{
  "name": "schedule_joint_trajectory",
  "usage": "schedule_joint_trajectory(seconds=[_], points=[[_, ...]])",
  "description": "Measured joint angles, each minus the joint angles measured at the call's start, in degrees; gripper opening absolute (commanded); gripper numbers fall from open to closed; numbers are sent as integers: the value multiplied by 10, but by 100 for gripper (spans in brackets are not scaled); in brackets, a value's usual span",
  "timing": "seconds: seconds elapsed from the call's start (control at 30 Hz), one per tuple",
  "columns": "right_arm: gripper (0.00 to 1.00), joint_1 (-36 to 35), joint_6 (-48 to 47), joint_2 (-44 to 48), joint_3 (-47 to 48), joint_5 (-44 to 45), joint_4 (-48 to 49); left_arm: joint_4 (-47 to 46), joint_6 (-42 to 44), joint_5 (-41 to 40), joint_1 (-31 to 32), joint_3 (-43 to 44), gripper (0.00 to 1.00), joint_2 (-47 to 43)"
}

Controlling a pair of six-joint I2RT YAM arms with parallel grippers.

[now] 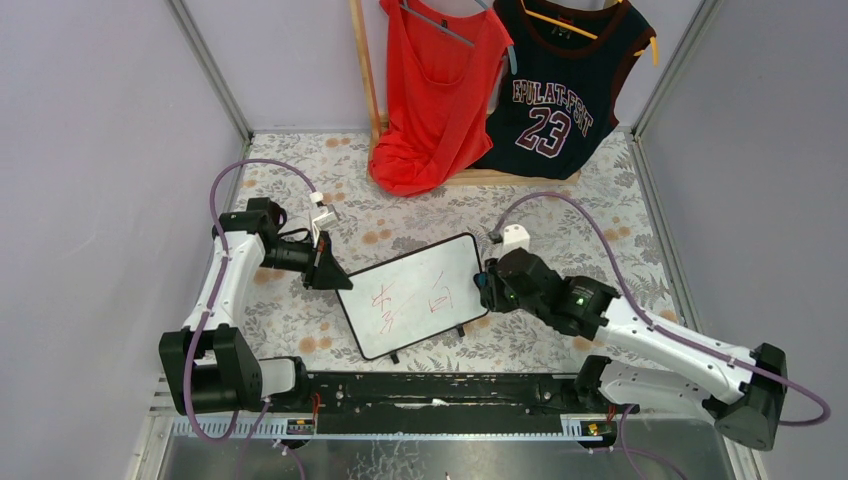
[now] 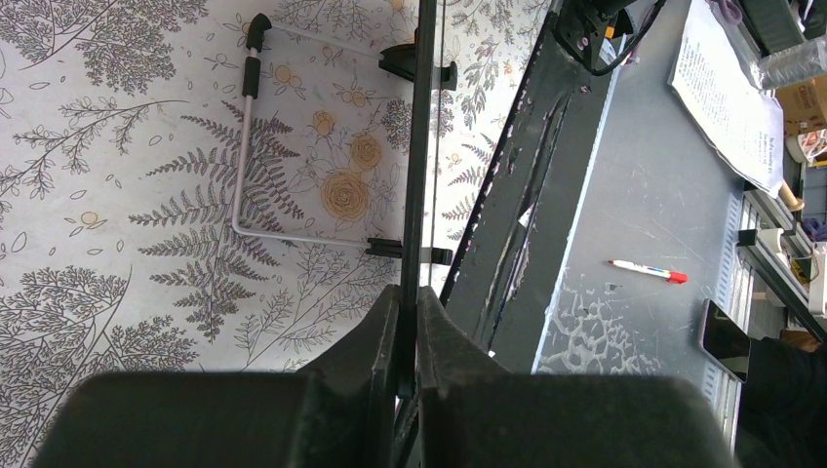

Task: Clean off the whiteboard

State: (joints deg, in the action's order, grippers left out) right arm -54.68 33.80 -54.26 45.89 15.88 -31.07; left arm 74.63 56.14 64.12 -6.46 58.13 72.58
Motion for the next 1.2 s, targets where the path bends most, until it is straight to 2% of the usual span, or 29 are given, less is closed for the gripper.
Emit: schedule_joint_trajectory(seconds=[0.2, 0.57, 0.9, 1.2], points=[[0, -66, -70, -65, 5, 71, 111, 0, 0, 0, 0, 0, 0, 1], [0, -78, -152, -96, 2, 181, 271, -2, -12, -4, 0, 0, 0, -19], [0, -169, -171, -186, 5, 226, 317, -2, -13, -4, 0, 0, 0, -18], [0, -204, -170, -232, 38, 240, 349, -2, -12, -3, 0, 0, 0, -11]])
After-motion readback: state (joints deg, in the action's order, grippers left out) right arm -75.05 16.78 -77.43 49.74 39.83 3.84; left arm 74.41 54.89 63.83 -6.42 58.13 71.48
